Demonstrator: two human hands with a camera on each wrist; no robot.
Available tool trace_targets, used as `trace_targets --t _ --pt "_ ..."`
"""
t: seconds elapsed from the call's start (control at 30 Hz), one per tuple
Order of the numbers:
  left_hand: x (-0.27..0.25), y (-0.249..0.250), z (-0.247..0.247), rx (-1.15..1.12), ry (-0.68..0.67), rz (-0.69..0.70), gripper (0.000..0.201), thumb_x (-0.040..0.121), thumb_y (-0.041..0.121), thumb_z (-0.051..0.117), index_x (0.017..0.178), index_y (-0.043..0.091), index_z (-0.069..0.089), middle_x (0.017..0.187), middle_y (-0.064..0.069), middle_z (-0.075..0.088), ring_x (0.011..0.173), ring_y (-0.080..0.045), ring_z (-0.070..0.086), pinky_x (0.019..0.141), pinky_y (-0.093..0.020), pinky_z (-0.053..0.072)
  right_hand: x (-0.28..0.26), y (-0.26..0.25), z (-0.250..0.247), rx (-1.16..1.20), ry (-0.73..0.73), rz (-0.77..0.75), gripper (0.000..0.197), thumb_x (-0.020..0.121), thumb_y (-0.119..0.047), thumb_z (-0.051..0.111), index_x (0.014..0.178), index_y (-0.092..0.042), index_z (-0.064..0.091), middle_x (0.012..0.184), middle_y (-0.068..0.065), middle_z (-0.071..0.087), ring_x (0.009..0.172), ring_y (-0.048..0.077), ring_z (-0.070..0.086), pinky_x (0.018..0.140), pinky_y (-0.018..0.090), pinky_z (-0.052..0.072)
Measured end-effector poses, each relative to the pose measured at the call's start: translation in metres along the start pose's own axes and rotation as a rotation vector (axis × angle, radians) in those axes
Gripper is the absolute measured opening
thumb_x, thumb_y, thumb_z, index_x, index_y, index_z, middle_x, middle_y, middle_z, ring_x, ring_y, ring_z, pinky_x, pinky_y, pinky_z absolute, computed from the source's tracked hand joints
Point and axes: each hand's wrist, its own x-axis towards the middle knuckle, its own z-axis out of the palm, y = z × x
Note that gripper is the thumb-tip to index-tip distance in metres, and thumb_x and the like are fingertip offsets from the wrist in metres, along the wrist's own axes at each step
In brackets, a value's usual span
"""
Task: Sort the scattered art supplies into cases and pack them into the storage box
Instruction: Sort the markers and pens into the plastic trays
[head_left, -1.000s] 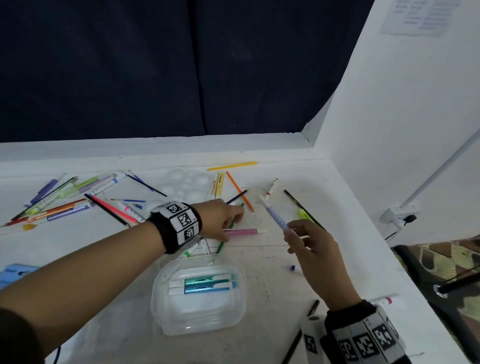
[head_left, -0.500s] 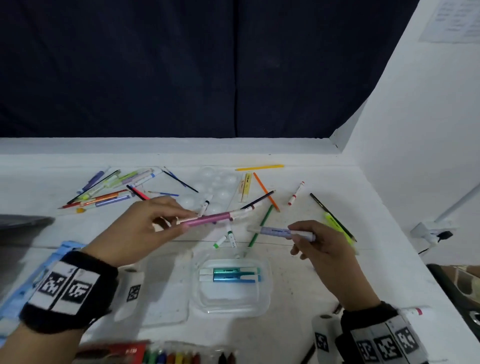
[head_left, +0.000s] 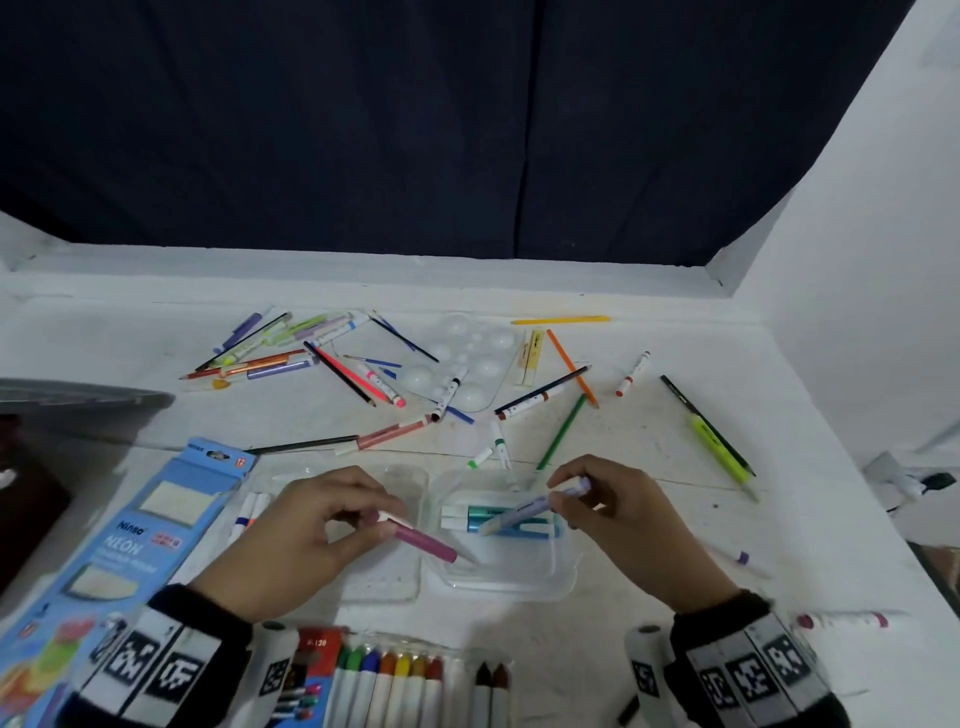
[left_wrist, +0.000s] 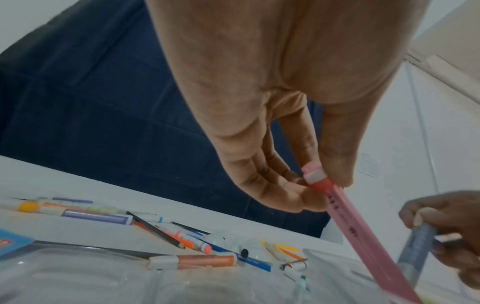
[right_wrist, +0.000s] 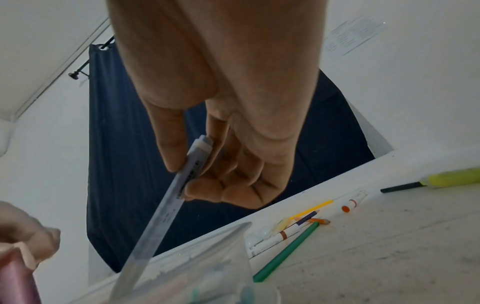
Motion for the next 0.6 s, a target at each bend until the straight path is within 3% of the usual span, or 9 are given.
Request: trace_targets --t 0.07,0.13,0.23,0.37,0.6 --pt "0.005 0.002 0.007 0.066 -0.028 0.043 0.02 0.087 0.033 0.069 0.105 0.036 0.076 0.095 0.016 0.066 0.089 -0.009 0.065 0.08 -0.018 0.051 -0.001 -0.001 0.002 -0.032 -0.007 0.001 0.008 0.09 -0.024 0.068 0.09 -0.032 0.067 0.084 0.002 0.065 0.073 0.008 0.068 0.068 0.036 0.058" --pt "0.011 0.005 0.012 0.13 -0.046 0.09 0.02 0.088 0.031 0.072 0.106 0.037 0.075 0.094 0.018 0.065 0.089 -0.006 0.064 0.079 -0.015 0.049 0.0 -0.002 0.003 -0.022 0.021 0.007 0.005 0.089 -0.023 0.07 0.09 -0.027 0.067 0.081 -0.007 0.065 0.072 0.007 0.068 0.064 0.029 0.057" --pt "0.02 0.01 0.019 0.134 -0.042 0.102 0.021 0.087 0.03 0.074 0.106 0.038 0.075 0.093 0.019 0.065 0.09 -0.007 0.064 0.08 -0.019 0.051 0.004 -0.003 0.002 0.038 0.083 0.045 0.008 0.087 -0.02 0.073 0.089 -0.019 0.065 0.076 -0.017 0.065 0.073 0.008 0.068 0.061 0.02 0.052" --pt "0.03 0.011 0.025 0.073 -0.037 0.072 0.02 0.083 0.027 0.079 0.101 0.037 0.076 0.09 0.016 0.066 0.086 -0.012 0.065 0.08 -0.027 0.055 0.006 -0.002 0.0 0.123 0.103 0.069 0.008 0.09 -0.021 0.07 0.092 -0.019 0.063 0.089 -0.008 0.069 0.075 0.01 0.067 0.061 0.024 0.054" --pt "0.036 0.014 0.032 -0.05 -0.016 0.024 0.019 0.079 0.021 0.083 0.092 0.033 0.077 0.085 0.008 0.066 0.083 -0.017 0.063 0.081 -0.032 0.056 0.003 0.0 -0.004 0.296 0.111 0.078 0.01 0.1 -0.015 0.054 0.104 -0.011 0.061 0.085 0.005 0.068 0.069 0.014 0.063 0.062 0.03 0.054"
